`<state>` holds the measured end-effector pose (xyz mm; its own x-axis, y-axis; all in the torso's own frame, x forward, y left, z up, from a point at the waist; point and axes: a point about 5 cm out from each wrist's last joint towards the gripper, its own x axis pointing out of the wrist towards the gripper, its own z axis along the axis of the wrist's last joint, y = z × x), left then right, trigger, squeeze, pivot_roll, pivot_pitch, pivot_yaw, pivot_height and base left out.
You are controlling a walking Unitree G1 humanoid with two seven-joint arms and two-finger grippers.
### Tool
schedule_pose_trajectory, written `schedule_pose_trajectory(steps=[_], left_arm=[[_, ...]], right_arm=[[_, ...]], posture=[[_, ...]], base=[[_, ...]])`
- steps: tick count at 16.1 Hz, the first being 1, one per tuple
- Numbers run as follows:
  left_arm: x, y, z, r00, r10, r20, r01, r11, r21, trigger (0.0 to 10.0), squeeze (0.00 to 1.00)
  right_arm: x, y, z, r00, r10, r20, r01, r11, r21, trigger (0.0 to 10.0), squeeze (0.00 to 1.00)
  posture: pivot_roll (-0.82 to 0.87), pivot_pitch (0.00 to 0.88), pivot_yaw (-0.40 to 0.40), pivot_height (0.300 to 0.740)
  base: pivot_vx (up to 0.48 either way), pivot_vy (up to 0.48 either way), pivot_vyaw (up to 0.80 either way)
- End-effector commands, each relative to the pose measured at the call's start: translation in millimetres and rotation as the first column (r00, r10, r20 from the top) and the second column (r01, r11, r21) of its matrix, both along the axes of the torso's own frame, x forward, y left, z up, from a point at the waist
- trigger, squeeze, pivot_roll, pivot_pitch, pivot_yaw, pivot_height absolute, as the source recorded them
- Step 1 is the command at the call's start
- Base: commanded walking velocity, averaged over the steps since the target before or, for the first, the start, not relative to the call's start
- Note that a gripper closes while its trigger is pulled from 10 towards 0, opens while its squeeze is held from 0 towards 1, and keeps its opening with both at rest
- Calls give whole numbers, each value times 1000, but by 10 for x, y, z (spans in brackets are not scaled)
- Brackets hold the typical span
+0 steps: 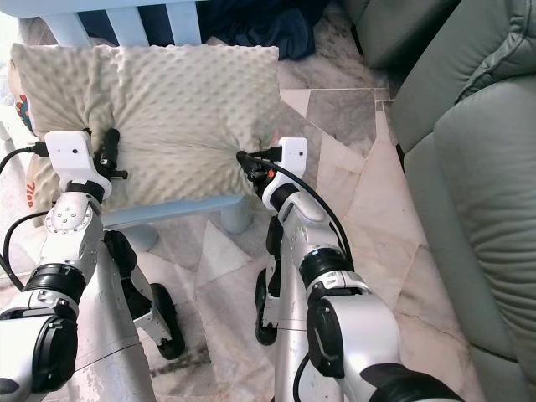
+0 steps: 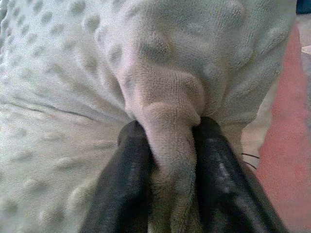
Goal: Move the pillow to the sofa
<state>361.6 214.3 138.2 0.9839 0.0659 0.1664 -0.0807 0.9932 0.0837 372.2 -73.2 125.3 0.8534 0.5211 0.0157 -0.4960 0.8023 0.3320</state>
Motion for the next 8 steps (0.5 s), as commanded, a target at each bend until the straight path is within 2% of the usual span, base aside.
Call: schedule_pose_trajectory(steps=[1,3,5,8], left_arm=[[-95,-56,-349,988,-29,-152,27,1000,-15,0,0],[-122,-72,-436,982,-33,-188,18,996,-82,0,0],[-143,-213,-444,975,-134,-177,129,991,-41,0,0],[-192,-260,-468,966,-200,-166,198,980,-29,0,0]], right_arm=[[-94,13,-231,995,26,-93,-29,999,-30,0,0],[-120,14,-294,993,9,-122,-12,1000,-21,0,0],[-161,87,-326,994,45,-102,-52,996,-68,0,0],[-183,54,-342,996,78,-50,-85,981,-173,0,0]], posture=[[-52,427,-123,473],[-46,361,-104,473],[-29,286,-84,473],[-24,187,-59,473]], base=[[0,0,0],[0,0,0],[0,0,0],[0,0,0]])
